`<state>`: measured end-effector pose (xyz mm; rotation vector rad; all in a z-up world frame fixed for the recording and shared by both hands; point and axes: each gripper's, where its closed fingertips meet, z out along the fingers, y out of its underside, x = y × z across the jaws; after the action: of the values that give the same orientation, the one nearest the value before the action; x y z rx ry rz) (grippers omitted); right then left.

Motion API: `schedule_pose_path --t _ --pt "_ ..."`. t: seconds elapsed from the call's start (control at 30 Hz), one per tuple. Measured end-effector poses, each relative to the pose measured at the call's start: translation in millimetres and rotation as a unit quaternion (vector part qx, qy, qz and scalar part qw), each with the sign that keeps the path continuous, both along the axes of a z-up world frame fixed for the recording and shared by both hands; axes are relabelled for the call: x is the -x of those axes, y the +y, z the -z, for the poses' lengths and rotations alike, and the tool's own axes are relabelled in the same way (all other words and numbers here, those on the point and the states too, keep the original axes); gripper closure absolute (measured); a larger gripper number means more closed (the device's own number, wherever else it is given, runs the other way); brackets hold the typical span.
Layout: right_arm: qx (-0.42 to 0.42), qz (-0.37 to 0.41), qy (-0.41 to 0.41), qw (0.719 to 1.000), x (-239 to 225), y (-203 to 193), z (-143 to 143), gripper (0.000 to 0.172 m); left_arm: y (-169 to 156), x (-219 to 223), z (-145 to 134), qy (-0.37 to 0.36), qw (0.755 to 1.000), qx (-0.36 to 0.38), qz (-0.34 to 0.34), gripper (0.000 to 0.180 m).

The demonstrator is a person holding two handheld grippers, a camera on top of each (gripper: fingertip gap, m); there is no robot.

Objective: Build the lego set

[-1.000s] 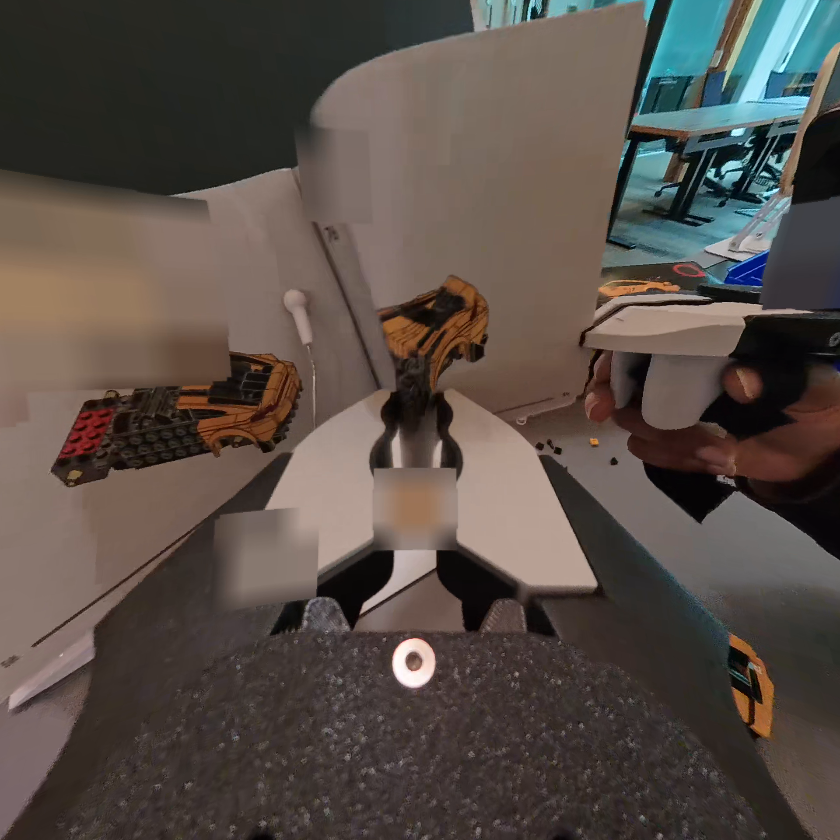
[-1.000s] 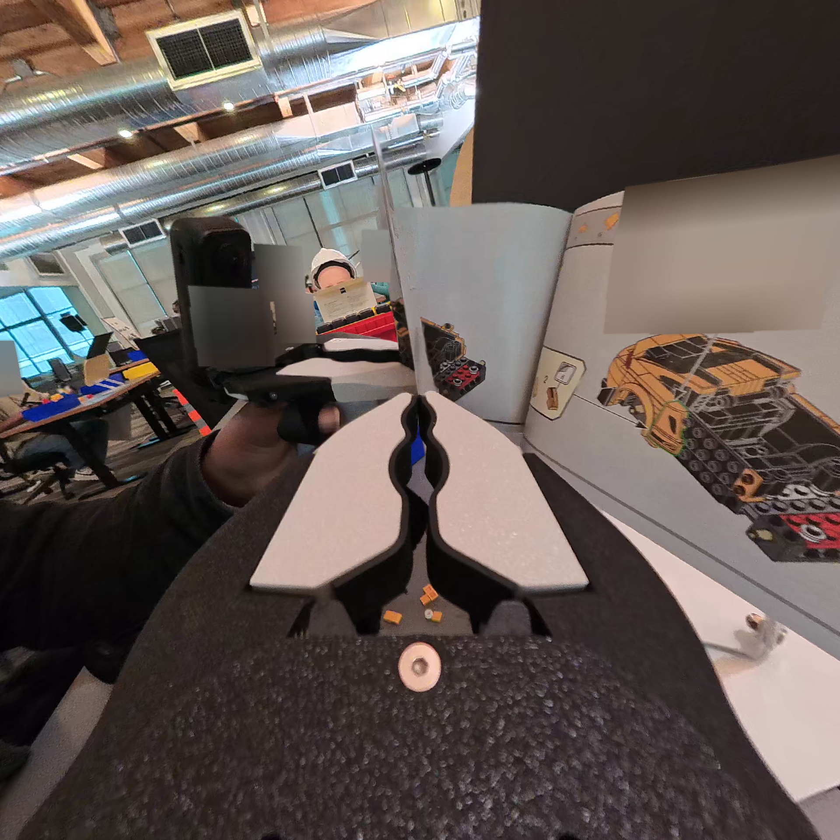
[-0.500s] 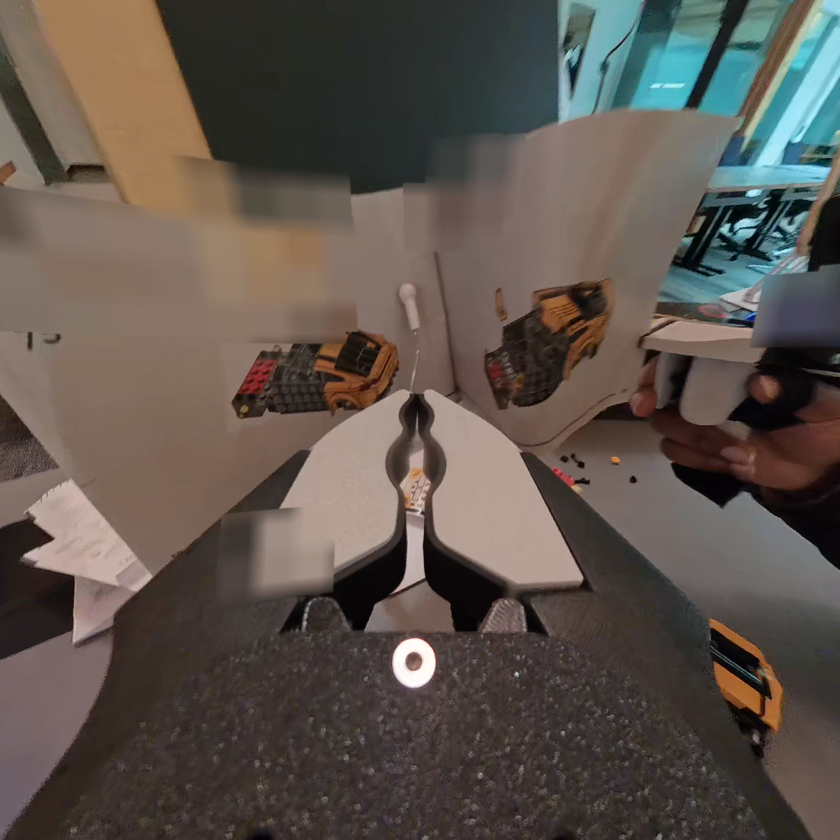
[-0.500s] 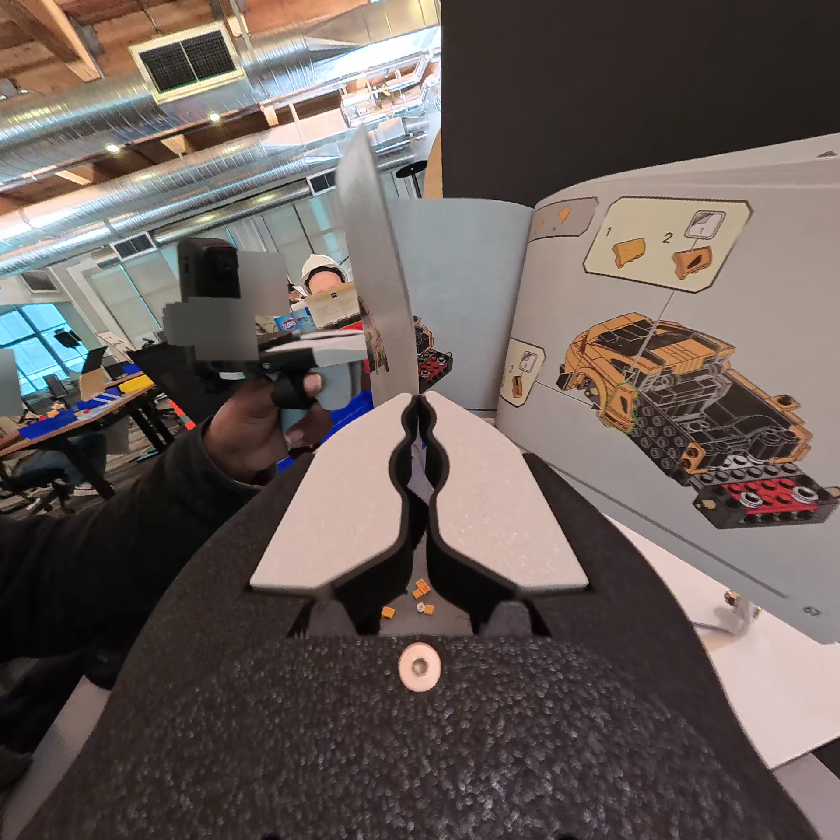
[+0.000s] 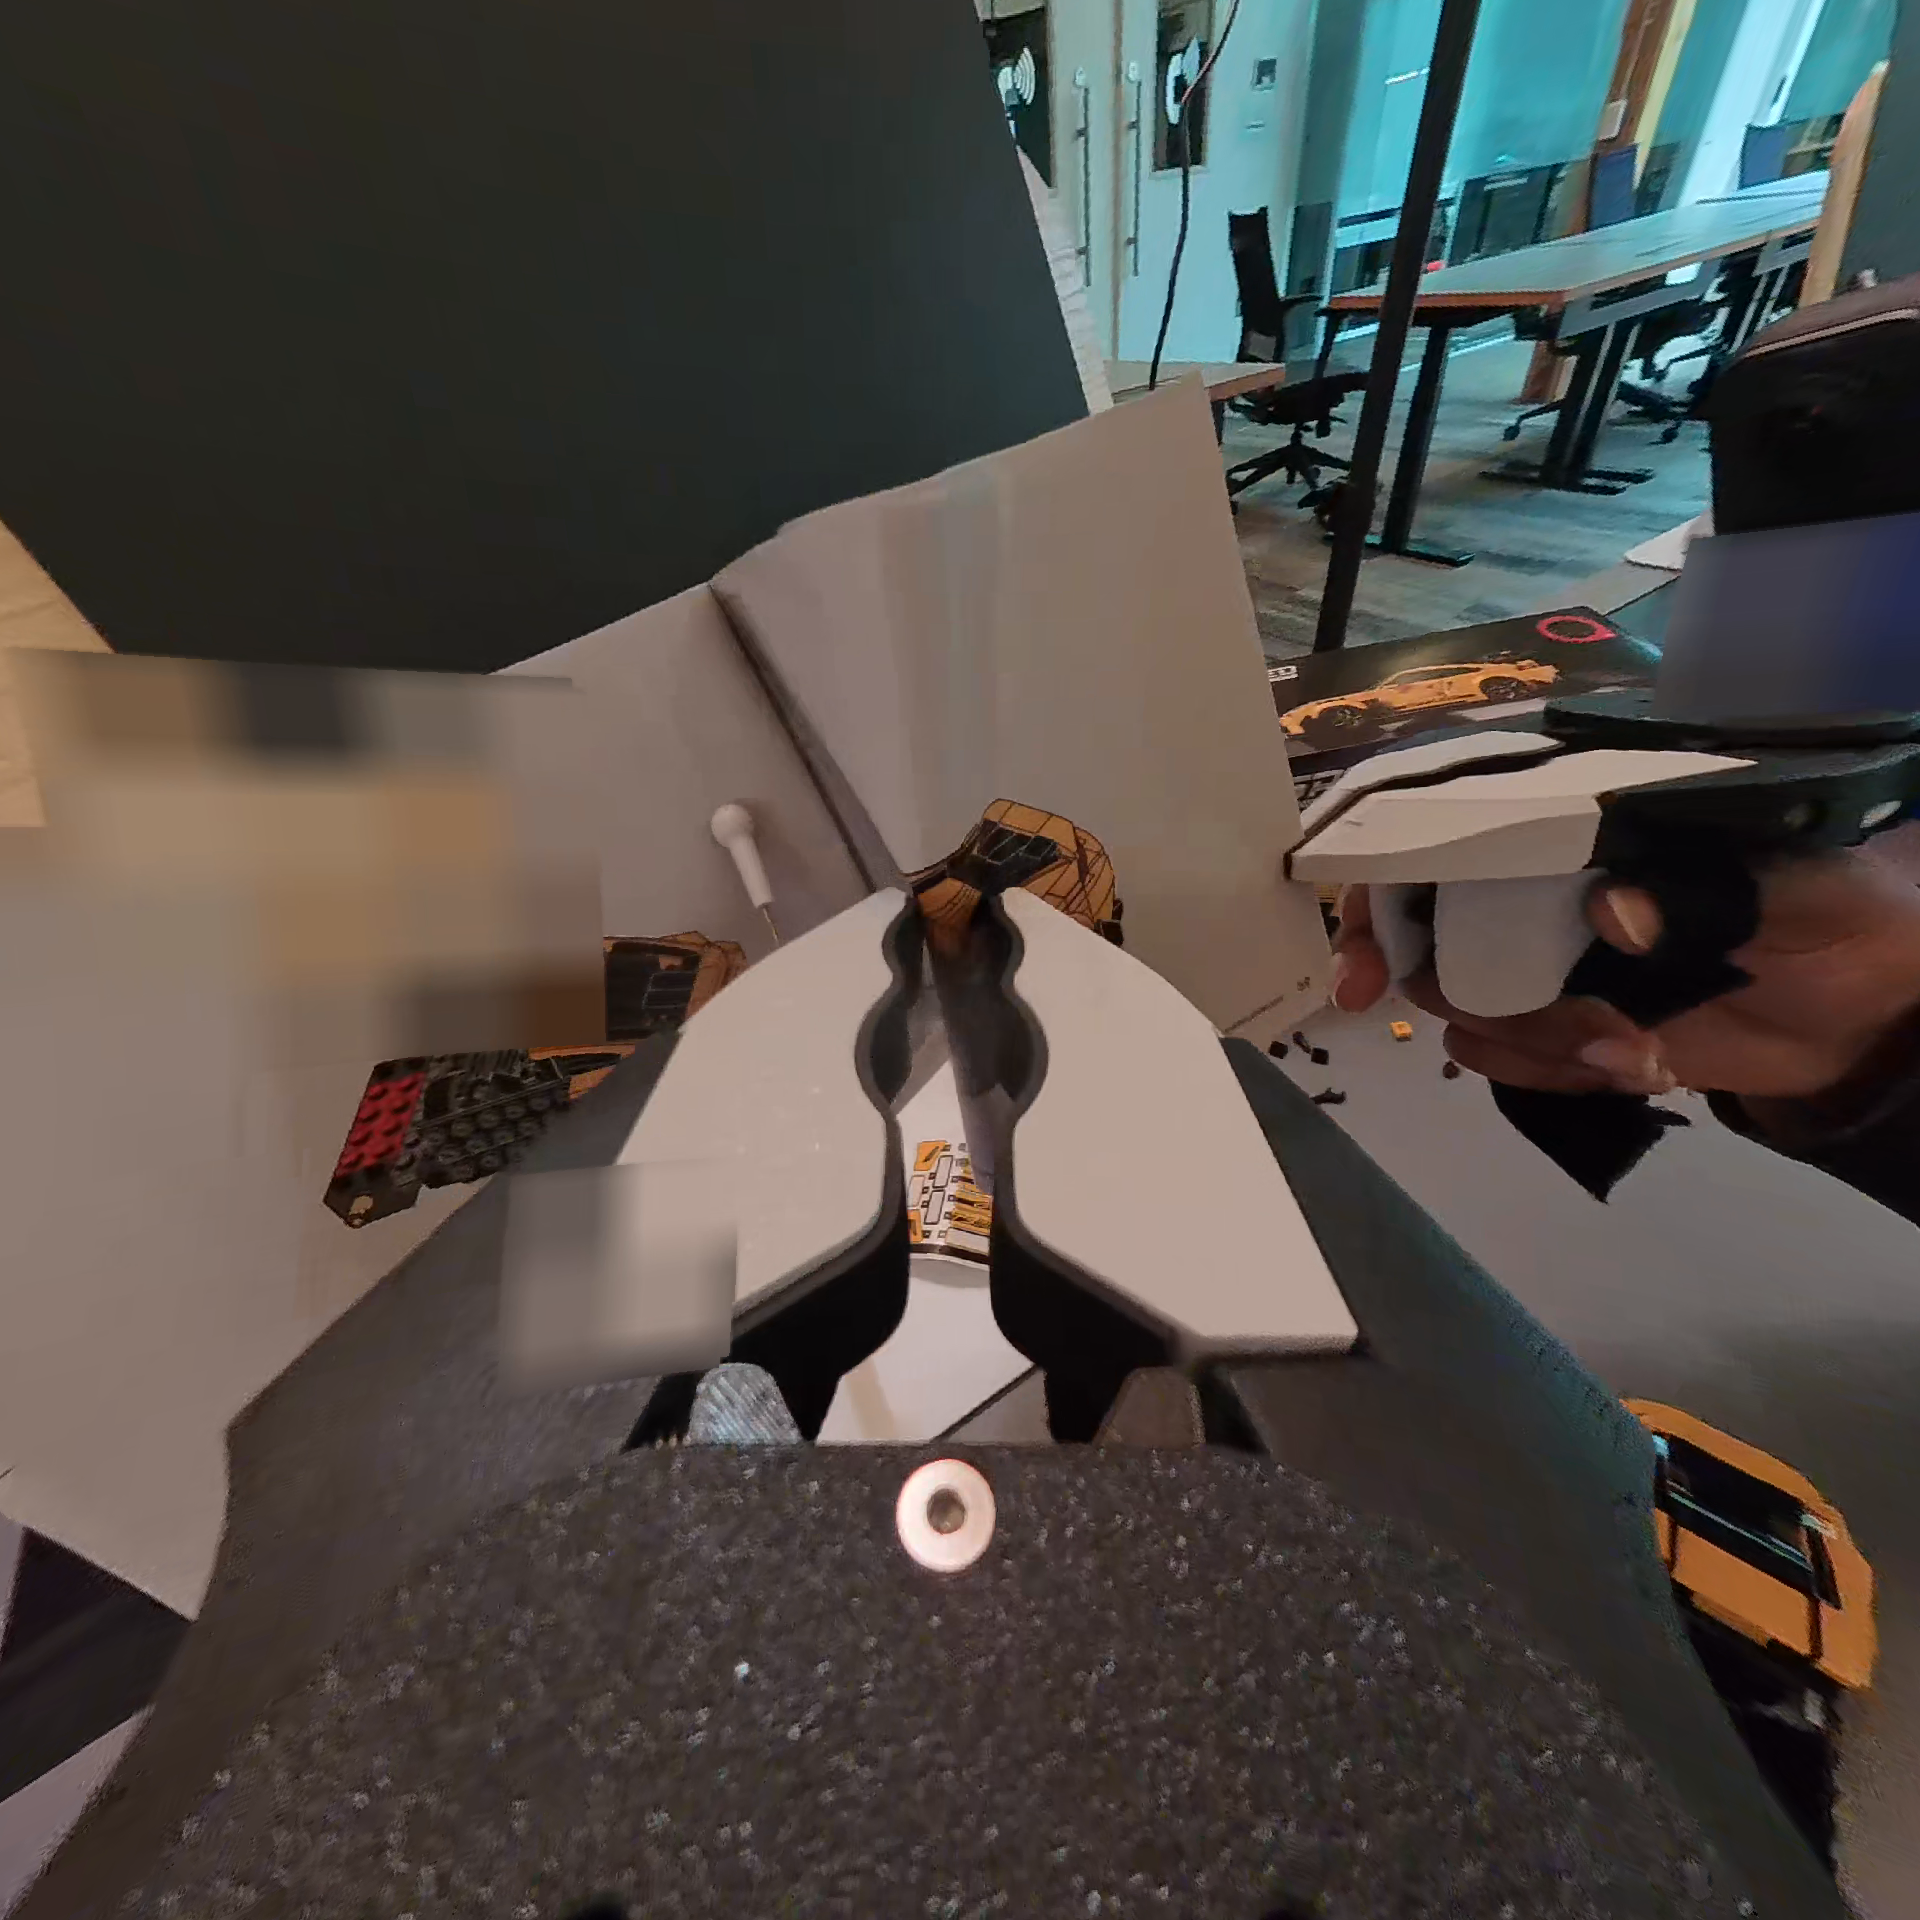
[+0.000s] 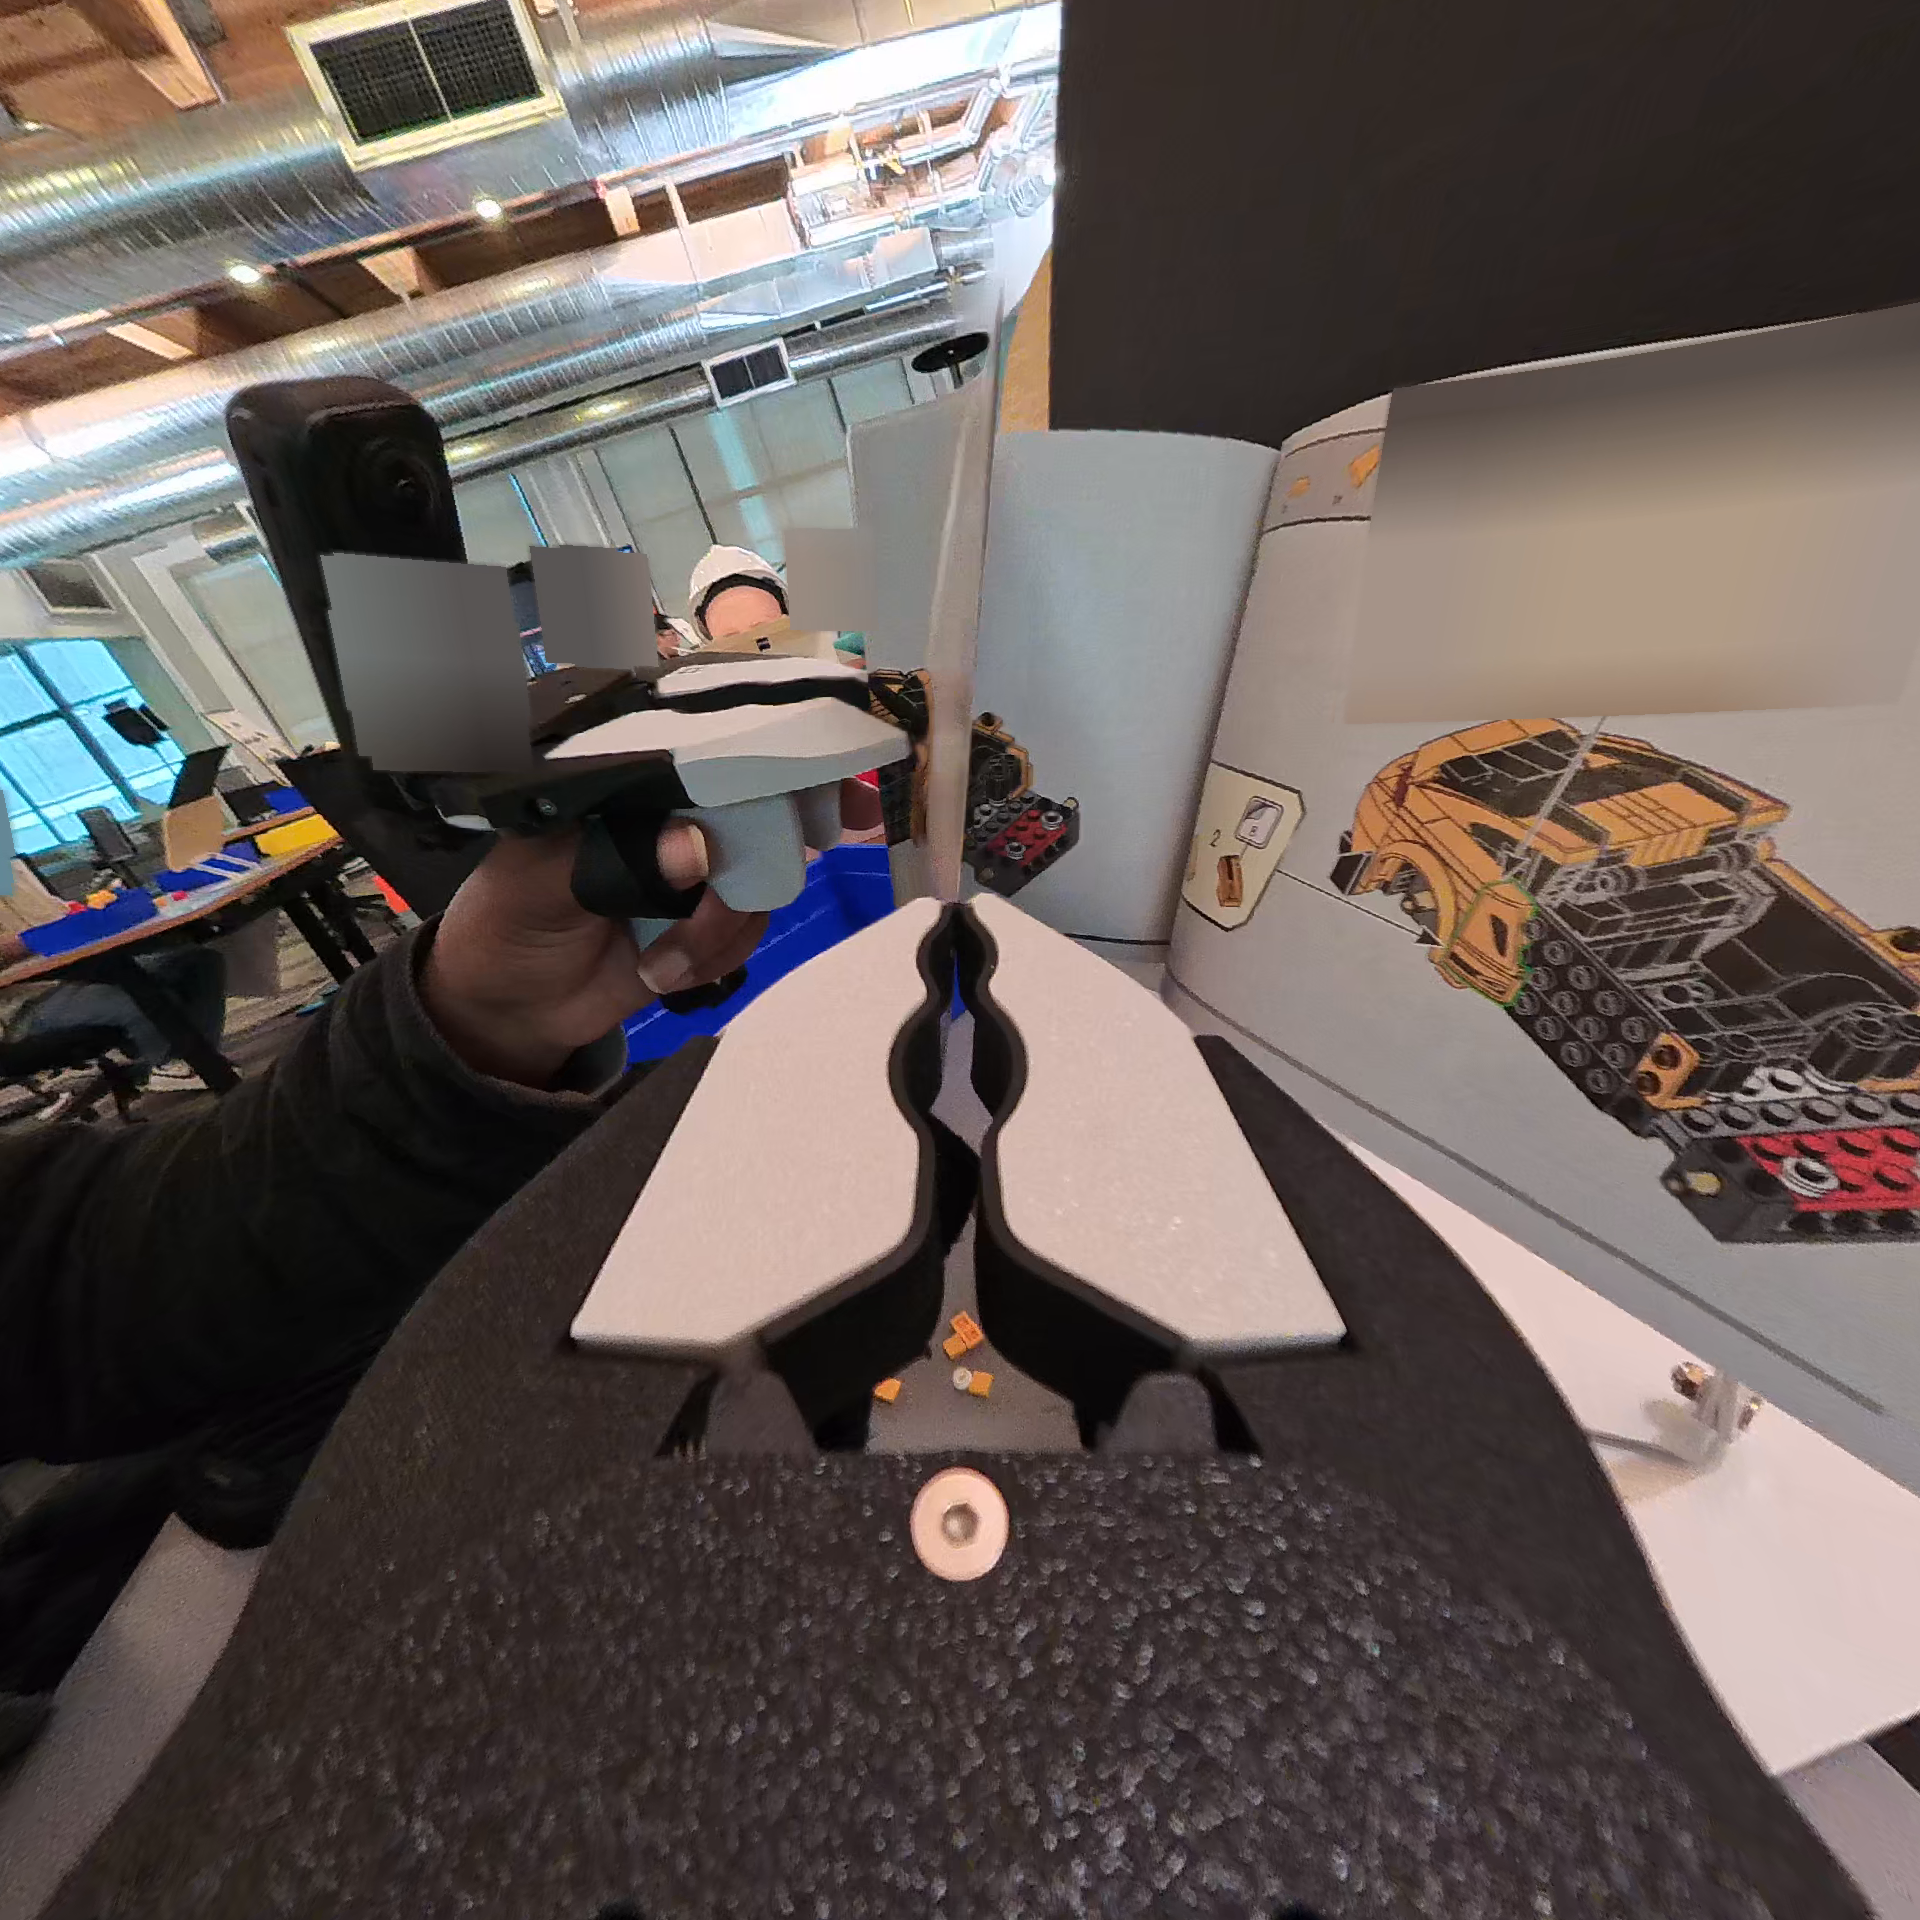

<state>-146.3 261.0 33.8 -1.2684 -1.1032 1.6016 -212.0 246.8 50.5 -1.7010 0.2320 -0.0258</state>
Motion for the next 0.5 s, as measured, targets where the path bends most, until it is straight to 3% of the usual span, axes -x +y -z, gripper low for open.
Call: schedule_pose_path --t 0.1,0.5 --pt "0.008 0.002 0.003 1.000 -1.9 4.9 0.8 0.172 -2.3 9.0 0.7 -0.012 1.000 -0.002 -0.009 0.180" --pt "0.014 0.040 0.007 0.999 -22.5 39.1 -3.0 0.172 -12.8 33.7 4.3 -0.076 0.997 0.003 0.005 0.178"
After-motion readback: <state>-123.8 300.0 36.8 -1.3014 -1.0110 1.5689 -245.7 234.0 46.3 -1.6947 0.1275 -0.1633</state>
